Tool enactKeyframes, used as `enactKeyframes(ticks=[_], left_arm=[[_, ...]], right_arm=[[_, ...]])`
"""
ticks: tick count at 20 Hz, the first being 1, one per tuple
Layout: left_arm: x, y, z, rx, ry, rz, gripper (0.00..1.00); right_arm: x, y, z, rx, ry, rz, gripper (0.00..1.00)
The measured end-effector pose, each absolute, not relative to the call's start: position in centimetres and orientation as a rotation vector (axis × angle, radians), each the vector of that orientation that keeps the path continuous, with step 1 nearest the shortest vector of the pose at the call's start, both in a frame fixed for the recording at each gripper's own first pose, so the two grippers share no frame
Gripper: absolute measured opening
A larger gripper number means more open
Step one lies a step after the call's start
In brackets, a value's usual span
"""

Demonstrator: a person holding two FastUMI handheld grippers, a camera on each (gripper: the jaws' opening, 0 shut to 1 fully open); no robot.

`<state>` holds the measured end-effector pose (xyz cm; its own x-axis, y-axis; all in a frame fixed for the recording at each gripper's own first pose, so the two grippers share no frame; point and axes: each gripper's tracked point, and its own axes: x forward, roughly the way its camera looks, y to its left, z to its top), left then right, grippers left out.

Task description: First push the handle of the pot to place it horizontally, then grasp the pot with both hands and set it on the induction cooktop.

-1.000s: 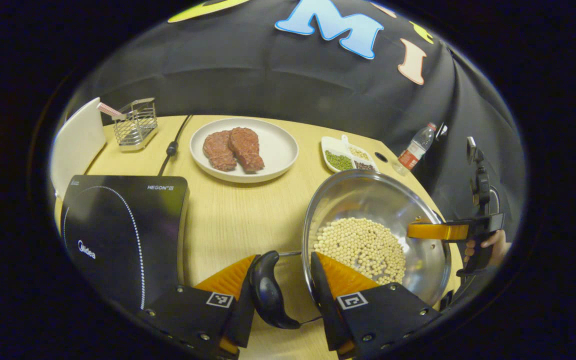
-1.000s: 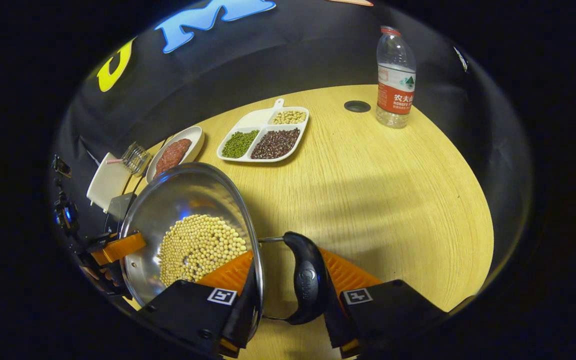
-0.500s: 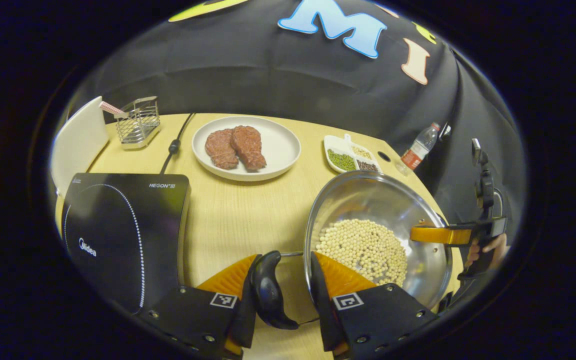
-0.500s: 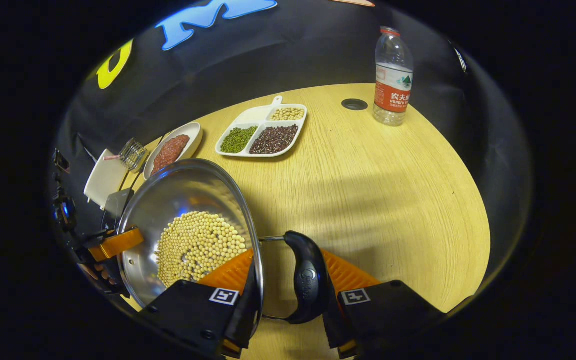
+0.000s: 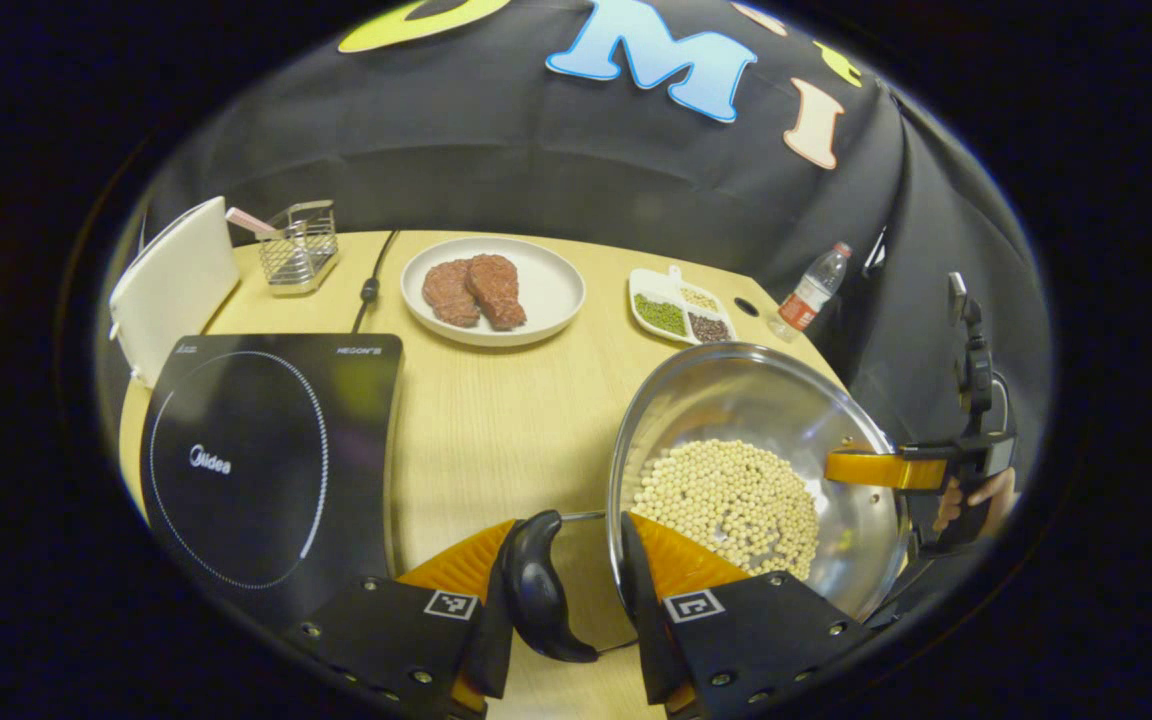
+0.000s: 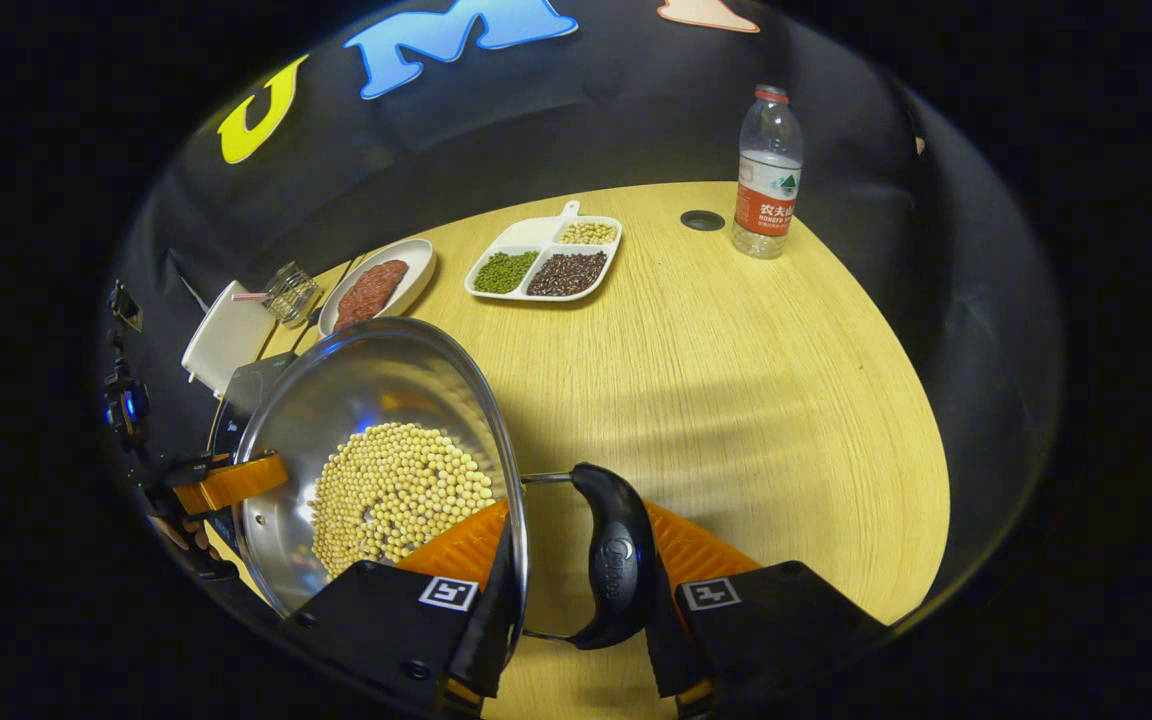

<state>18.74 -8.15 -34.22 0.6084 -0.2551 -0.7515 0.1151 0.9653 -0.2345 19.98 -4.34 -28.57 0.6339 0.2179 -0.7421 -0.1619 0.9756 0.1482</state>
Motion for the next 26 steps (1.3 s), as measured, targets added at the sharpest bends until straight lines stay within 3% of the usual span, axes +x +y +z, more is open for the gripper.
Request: enactKeyframes(ticks=[5, 11, 26], left_arm=[[13.5, -6.9, -32.3, -0.188, 0.918, -0.219, 0.52], [9.9, -5.6, -29.5, -0.194, 0.898, -0.213, 0.52], [9.9, -0.8, -25.5, -0.216, 0.853, -0.259, 0.52]], right_arm=[[14.6, -3.5, -27.4, 0.062, 0.879, 0.217, 0.56], [10.9, -2.3, -25.5, 0.055, 0.873, 0.226, 0.59], [9.4, 2.7, -21.1, 0.054, 0.84, 0.191, 0.59]])
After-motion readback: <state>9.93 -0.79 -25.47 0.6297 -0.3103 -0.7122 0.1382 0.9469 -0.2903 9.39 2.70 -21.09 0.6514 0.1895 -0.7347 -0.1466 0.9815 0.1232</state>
